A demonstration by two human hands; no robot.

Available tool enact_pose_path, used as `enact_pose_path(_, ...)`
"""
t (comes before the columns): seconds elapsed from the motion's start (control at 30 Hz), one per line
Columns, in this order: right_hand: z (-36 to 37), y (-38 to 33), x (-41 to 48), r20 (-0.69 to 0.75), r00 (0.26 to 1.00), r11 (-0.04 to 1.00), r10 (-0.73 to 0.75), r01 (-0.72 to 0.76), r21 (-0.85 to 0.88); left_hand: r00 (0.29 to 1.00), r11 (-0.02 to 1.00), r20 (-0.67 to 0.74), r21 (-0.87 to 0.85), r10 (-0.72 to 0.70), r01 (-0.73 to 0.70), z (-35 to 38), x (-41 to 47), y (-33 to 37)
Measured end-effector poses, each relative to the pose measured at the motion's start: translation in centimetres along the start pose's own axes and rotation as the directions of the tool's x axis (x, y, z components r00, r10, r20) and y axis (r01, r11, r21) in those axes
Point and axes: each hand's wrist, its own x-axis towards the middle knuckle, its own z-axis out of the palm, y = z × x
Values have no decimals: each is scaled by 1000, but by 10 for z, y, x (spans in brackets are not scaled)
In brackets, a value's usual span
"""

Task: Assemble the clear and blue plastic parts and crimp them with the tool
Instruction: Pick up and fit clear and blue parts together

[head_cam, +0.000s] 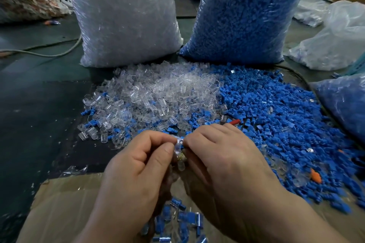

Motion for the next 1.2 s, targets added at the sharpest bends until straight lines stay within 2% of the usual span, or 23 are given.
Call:
enact_pose_path(0.1,0,-2,0,-9,998,998,-55,55,-18,995,996,59,-34,-86,88,-3,4,-1)
enact_pose_path(0.17,-1,-5,1,-5,997,997,-72,72,-8,987,996,132,5,-88,88,-6,5,-2)
enact_pose_path(0.23,-4,-10,2,3,997,996,-72,71,55,983,994,159,-47,-90,98,-8,6,-3)
enact_pose_path(0.3,-6,-13,1,20,999,986,-32,28,165,980,988,185,-124,-70,93,-9,5,-3)
enact_pose_path(0.37,-8,-18,0,106,987,938,120,-147,313,981,996,188,-90,43,-27,-10,5,-3)
enact_pose_path(0.4,-10,-21,0,209,954,840,214,-289,459,975,993,185,-40,121,-115,-11,4,-3)
enact_pose_path(0.43,-11,-24,0,329,903,640,278,-429,637,965,982,184,-6,187,-189,-12,4,-2)
enact_pose_path(0.47,-13,-24,1,475,825,351,307,-562,749,954,970,185,3,237,-242,-12,2,0)
enact_pose_path(0.5,-17,-24,2,583,759,148,290,-638,756,944,961,187,-1,271,-276,-13,1,1)
enact_pose_path(0.53,-21,-22,4,627,734,103,262,-667,738,940,957,192,6,282,-289,-14,1,2)
enact_pose_path(0.57,-21,-19,3,630,731,183,262,-678,712,944,961,193,26,266,-276,-17,2,3)
enact_pose_path(0.6,-21,-14,2,590,753,379,290,-657,652,956,970,190,46,225,-237,-20,4,3)
enact_pose_path(0.63,-20,-11,1,519,797,618,307,-582,528,966,978,187,71,179,-195,-25,6,2)
enact_pose_path(0.67,-19,-7,-1,453,842,810,292,-470,351,970,979,198,115,141,-166,-31,7,1)
enact_pose_path(0.7,-18,-5,-3,412,872,914,265,-364,181,968,971,223,181,114,-156,-35,10,-1)
enact_pose_path(0.77,-18,-5,-5,412,880,964,239,-264,5,953,929,294,329,70,-170,-41,13,-6)
enact_pose_path(0.87,-13,-8,-6,411,884,974,224,-214,-70,911,813,413,524,18,-254,-40,14,-8)
enact_pose_path(1.0,-2,-11,-3,341,910,971,238,-216,-102,873,763,488,560,12,-324,-37,13,-9)
enact_pose_path(1.1,9,-11,0,314,925,975,215,-182,-129,892,787,451,541,26,-296,-36,14,-9)
enact_pose_path(1.2,14,-13,4,307,935,981,180,-146,-131,957,813,286,547,41,-199,-32,16,-13)
